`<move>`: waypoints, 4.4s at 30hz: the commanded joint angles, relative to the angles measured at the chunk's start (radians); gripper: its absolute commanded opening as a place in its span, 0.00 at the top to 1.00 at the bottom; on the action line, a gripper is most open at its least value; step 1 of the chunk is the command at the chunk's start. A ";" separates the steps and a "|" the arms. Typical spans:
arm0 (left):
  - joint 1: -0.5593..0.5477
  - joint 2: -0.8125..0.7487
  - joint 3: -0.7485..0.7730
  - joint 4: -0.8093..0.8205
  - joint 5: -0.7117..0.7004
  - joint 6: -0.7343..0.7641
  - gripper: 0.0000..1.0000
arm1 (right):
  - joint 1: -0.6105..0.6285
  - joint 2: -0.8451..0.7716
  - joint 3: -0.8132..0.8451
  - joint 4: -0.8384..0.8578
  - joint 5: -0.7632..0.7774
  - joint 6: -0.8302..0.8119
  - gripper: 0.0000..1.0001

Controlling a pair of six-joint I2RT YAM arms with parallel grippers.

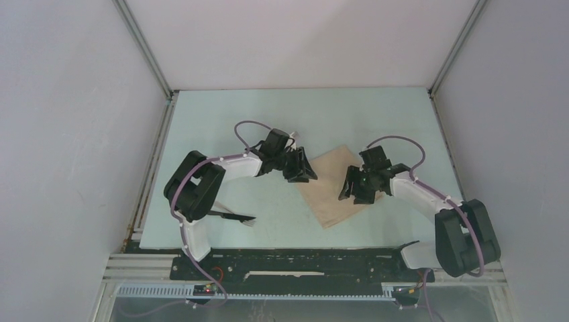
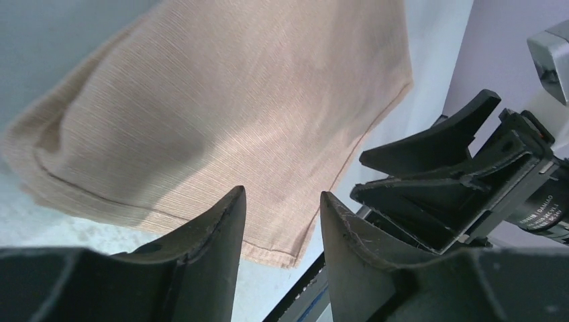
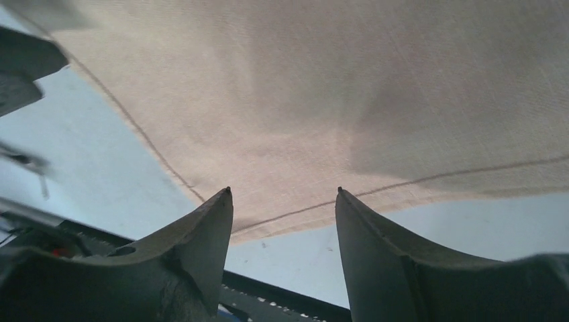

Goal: Fold the napkin into a case and place the utensils inside
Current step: Smooth out the upper triangle-folded napkin at the center of the board, then pick up the upper triangle-folded napkin from the center of the board.

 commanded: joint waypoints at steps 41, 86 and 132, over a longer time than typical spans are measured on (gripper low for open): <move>0.228 -0.675 -0.243 -0.269 -0.128 0.123 0.41 | 0.478 0.211 0.353 -0.371 0.236 -0.173 0.29; 0.286 -0.722 -0.393 -0.191 -0.059 0.083 0.41 | 0.588 0.464 0.386 -0.234 0.354 -0.230 1.00; 0.258 -0.560 -0.558 0.202 0.078 -0.110 0.40 | 0.586 0.464 0.458 -0.314 0.294 -0.237 0.57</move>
